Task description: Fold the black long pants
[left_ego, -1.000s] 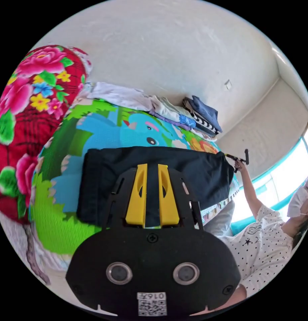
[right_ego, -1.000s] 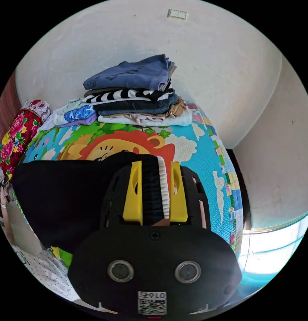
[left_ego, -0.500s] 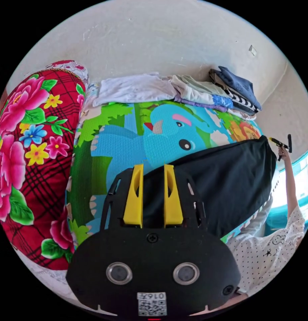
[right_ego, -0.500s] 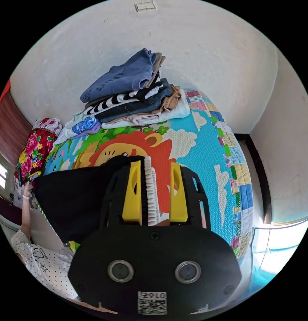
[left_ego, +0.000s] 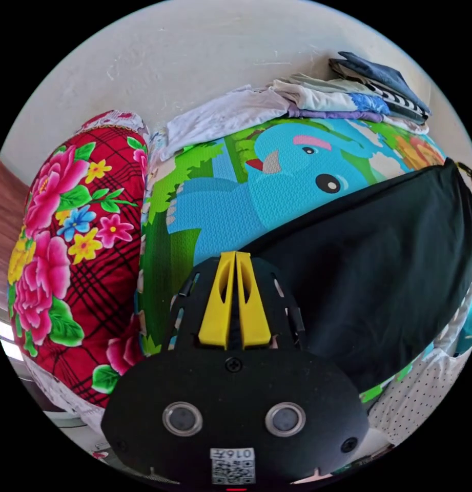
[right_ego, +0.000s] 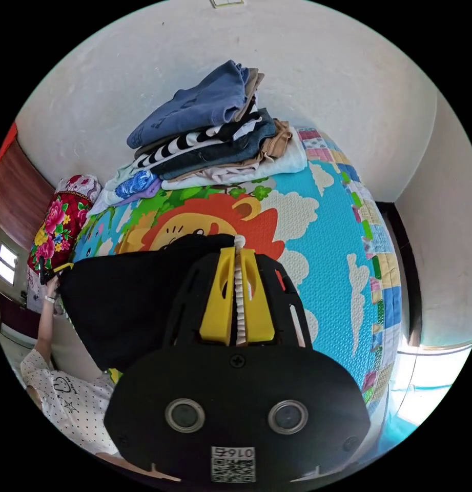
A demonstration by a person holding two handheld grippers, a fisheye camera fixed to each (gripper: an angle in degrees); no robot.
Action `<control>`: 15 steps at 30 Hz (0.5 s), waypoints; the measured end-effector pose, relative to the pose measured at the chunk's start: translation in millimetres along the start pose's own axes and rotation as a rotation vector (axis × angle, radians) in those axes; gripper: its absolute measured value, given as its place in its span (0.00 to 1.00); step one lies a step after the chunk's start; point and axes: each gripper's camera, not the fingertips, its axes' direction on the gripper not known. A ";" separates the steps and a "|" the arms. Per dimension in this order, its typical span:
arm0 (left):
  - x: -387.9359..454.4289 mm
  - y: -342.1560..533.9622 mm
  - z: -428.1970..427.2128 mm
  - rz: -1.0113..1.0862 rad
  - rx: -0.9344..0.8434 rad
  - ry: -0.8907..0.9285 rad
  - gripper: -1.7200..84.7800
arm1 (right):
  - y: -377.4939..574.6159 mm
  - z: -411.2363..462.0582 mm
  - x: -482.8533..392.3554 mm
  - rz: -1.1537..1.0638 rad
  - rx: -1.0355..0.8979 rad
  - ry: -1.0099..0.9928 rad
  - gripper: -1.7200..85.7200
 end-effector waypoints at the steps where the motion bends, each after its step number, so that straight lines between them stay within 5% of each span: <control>1: -0.3 -0.4 -0.1 -0.004 0.001 0.002 0.01 | -3.4 -5.8 -4.6 0.000 0.015 0.044 0.03; 10: -22.3 -5.3 -11.0 -0.061 0.066 0.113 0.01 | -46.1 6.0 -65.8 -0.034 -0.066 0.173 0.02; 15: -35.8 -5.3 -47.9 0.044 0.243 0.320 0.06 | -76.6 -16.4 -143.9 -0.154 -0.024 0.513 0.04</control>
